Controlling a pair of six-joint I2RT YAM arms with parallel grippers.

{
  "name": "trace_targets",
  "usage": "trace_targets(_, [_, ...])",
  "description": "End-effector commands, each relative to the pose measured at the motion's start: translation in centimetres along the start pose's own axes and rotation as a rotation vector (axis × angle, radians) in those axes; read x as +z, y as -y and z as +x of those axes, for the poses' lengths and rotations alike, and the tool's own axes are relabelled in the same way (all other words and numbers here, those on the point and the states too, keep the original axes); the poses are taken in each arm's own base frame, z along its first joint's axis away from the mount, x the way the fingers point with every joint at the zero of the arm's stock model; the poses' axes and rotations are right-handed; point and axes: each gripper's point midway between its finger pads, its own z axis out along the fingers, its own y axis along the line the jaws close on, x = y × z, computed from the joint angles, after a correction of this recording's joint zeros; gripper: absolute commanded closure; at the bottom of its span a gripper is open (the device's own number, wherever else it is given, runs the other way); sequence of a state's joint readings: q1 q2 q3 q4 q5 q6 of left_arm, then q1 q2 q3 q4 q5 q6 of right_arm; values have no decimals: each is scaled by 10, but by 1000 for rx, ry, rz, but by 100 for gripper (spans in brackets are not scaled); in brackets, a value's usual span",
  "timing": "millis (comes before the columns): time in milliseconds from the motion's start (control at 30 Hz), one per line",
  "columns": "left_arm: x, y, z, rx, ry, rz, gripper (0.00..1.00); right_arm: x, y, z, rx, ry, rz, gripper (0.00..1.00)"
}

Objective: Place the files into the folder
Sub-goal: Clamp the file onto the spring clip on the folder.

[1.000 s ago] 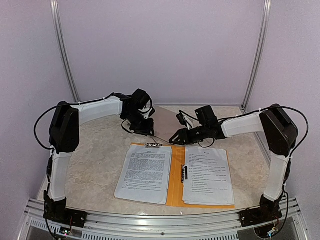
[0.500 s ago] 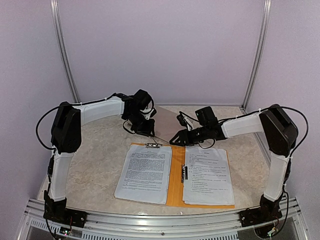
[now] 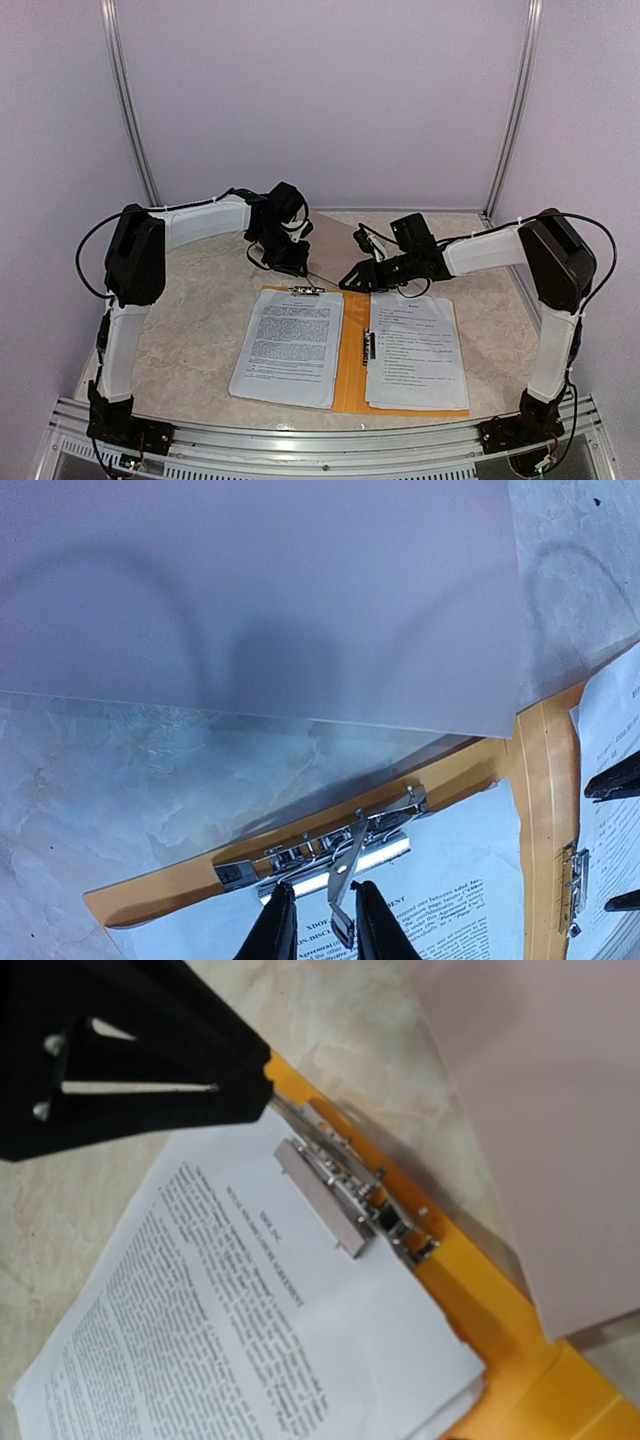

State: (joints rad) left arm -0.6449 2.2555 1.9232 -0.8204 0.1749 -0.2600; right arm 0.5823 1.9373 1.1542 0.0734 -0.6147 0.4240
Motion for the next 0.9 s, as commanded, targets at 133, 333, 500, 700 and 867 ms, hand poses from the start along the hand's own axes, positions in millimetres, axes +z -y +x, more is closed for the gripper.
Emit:
trace_targets(133, [2, 0, -4, 12, -1, 0, 84, 2, -7, 1, -5, -4, -26, 49])
trace_targets(333, [1, -1, -4, 10, -2, 3, 86, 3, -7, 1, -5, -8, -30, 49])
trace_targets(500, [3, -4, -1, 5, -10, 0, 90, 5, -6, 2, -3, -16, -31, 49])
trace_targets(700, [5, -6, 3, -3, -15, 3, 95, 6, -4, 2, -5, -24, -25, 49])
trace_targets(867, [9, -9, 10, -9, -23, 2, 100, 8, -4, -3, -22, -24, -7, 49])
